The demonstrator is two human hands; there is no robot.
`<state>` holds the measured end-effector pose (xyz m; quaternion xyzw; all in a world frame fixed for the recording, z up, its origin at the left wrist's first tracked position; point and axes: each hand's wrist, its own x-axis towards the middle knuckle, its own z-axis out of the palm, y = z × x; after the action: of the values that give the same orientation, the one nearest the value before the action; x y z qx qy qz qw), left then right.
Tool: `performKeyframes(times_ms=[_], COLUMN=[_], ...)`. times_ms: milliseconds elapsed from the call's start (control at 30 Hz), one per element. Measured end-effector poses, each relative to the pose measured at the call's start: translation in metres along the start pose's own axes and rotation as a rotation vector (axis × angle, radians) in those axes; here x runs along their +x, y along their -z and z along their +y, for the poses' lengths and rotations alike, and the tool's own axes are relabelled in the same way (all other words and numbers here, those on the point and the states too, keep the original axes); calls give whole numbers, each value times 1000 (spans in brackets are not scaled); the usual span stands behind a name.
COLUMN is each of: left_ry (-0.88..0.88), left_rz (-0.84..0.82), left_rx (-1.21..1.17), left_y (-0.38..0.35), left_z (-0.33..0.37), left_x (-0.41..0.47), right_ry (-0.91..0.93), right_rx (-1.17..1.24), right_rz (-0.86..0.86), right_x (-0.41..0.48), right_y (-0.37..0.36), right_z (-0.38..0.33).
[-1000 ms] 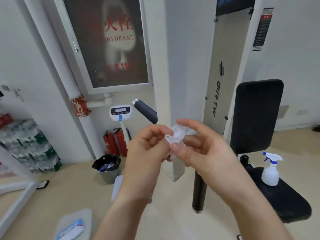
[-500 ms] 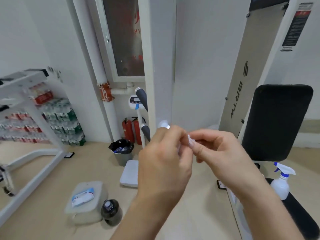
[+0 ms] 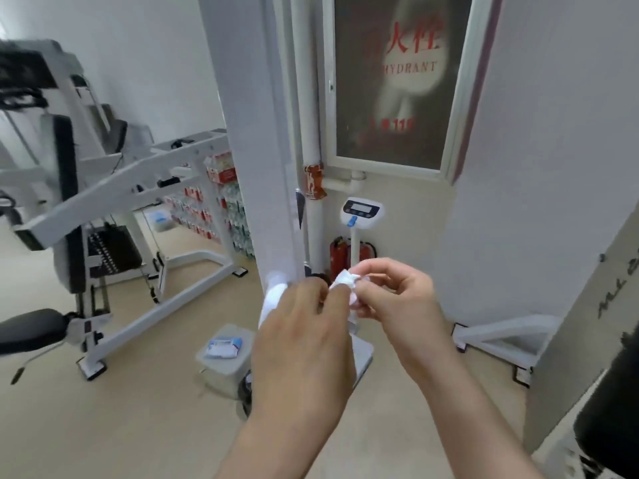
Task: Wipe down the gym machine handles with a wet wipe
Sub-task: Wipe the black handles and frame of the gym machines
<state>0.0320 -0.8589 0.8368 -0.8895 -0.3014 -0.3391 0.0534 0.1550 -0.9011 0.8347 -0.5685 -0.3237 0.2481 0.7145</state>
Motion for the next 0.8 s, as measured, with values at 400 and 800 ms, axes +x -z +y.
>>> performKeyframes(times_ms=[400,800], left_ry=[415,507], left_rz=[103,135], left_rx=[-4,-122], left_y=[1,9], left_z=[-8,-9], left_x=[-50,-63], right_ry=[-83,295], right_rx=[-19,-338], right_rz=[-281,-227], right_x=[-21,-42], right_y=[-37,-36], right_z=[33,34])
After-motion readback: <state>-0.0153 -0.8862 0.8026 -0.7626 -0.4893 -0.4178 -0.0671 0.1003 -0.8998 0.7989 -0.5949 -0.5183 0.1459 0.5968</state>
